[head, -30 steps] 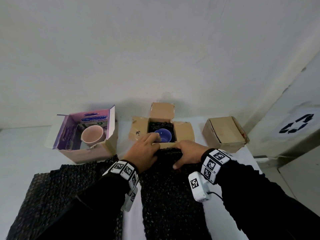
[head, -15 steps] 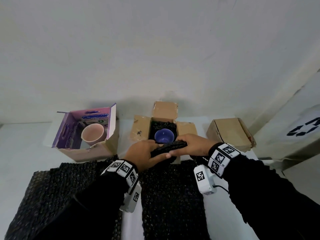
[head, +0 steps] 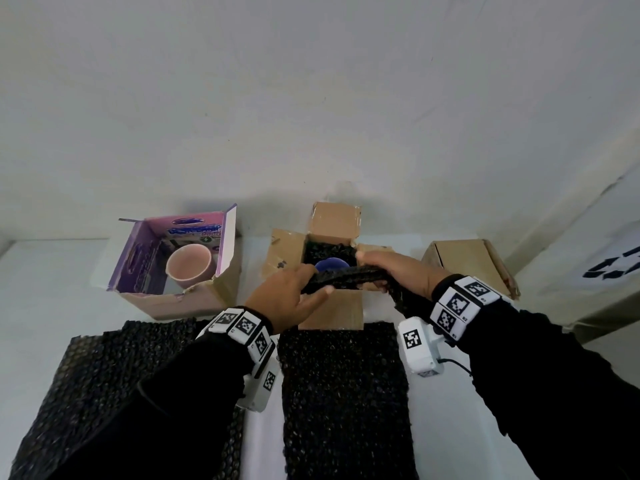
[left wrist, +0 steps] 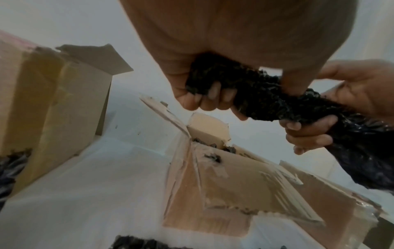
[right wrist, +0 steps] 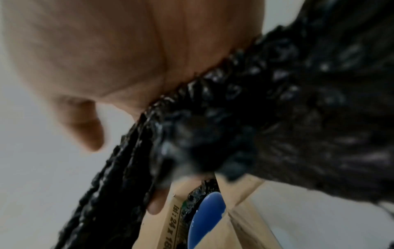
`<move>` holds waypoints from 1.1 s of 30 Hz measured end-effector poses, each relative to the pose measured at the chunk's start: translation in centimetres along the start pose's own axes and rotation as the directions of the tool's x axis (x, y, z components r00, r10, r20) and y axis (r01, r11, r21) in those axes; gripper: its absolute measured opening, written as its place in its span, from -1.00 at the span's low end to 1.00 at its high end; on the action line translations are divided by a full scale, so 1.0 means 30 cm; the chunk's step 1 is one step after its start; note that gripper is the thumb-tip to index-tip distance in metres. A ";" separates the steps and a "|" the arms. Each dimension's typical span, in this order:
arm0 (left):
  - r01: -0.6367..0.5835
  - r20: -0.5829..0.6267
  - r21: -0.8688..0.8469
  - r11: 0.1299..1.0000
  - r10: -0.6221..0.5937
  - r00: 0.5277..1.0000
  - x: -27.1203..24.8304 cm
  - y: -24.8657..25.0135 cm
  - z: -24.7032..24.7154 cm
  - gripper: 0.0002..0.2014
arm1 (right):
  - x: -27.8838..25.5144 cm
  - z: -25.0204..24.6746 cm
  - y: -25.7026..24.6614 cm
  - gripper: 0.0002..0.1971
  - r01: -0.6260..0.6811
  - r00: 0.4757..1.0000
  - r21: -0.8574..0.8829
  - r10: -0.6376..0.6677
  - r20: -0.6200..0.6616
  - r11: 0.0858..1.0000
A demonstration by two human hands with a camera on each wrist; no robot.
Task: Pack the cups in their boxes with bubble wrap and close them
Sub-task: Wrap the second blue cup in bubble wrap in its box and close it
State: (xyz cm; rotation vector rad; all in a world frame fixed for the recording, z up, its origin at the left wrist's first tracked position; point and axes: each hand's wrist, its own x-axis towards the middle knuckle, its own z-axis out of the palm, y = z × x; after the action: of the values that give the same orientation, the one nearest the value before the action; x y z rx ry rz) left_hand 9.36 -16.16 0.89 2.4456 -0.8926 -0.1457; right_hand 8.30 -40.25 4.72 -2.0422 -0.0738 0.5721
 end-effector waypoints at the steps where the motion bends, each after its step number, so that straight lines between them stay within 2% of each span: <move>1: -0.003 -0.041 -0.011 1.000 0.002 0.999 0.004 0.001 -0.003 -0.62 | 0.004 -0.011 -0.014 -0.71 -0.021 1.000 0.033 0.022 -0.018 0.999; 3: 0.010 -0.151 -0.024 1.000 -0.014 0.988 0.028 0.000 -0.012 -0.57 | 0.022 -0.043 -0.021 -0.77 0.026 0.998 -0.177 -0.035 -0.049 0.984; 6: 0.054 -0.311 0.120 0.991 -0.014 0.950 0.072 -0.021 -0.020 -0.76 | 0.070 -0.094 0.003 -0.83 0.118 0.983 -0.444 -0.167 -0.073 0.888; 8: 0.056 -0.364 0.164 0.985 0.008 0.931 0.088 -0.036 -0.017 -0.86 | 0.104 -0.118 0.015 -0.80 0.136 0.951 -0.583 -0.270 -0.150 0.801; 10: 0.021 -0.381 0.180 0.983 0.050 0.923 0.094 -0.040 0.001 -0.82 | 0.141 -0.132 0.017 -0.79 0.151 0.898 -0.679 -0.387 -0.210 0.718; 12: -0.021 -0.354 0.238 0.971 0.107 0.929 0.104 -0.034 0.036 -0.76 | 0.186 -0.139 0.022 -0.79 0.159 0.855 -0.741 -0.467 -0.227 0.652; 15: -0.126 -0.178 0.316 0.940 0.190 0.966 0.117 -0.030 0.120 -0.72 | 0.244 -0.123 0.034 -0.74 0.238 0.838 -0.789 -0.531 -0.128 0.566; 18: -0.118 -0.037 0.306 0.945 0.136 0.990 0.121 -0.025 0.177 -0.72 | 0.281 -0.100 0.052 -0.72 0.314 0.842 -0.830 -0.540 0.019 0.460; 22: -0.069 0.045 0.364 0.929 0.057 0.997 0.128 0.008 0.180 -0.35 | 0.306 -0.074 0.076 -0.75 0.311 0.871 -0.887 -0.477 0.122 0.341; 24: -0.075 0.094 0.427 0.901 0.039 0.995 0.142 0.006 0.173 -0.26 | 0.311 -0.068 0.082 -0.79 0.303 0.880 -0.915 -0.447 0.162 0.265; 26: -0.097 0.097 0.475 0.875 0.057 0.994 0.151 -0.014 0.175 -0.36 | 0.312 -0.065 0.083 -0.82 0.306 0.881 -0.934 -0.428 0.203 0.187; 29: -0.113 0.019 0.470 0.876 0.118 0.993 0.146 -0.042 0.190 -0.61 | 0.315 -0.058 0.098 -0.89 0.282 0.881 -0.954 -0.421 0.214 0.106; 33: -0.089 -0.058 0.458 0.884 0.130 0.990 0.144 -0.049 0.207 -0.64 | 0.305 -0.061 0.139 -0.89 0.231 0.880 -0.969 -0.443 0.170 0.086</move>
State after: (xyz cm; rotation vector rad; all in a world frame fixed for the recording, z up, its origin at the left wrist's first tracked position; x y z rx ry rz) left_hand 11.87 -20.67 -4.83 2.7899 -1.1261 0.2389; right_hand 16.45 -41.34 -1.36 -3.1950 -1.1042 -0.1001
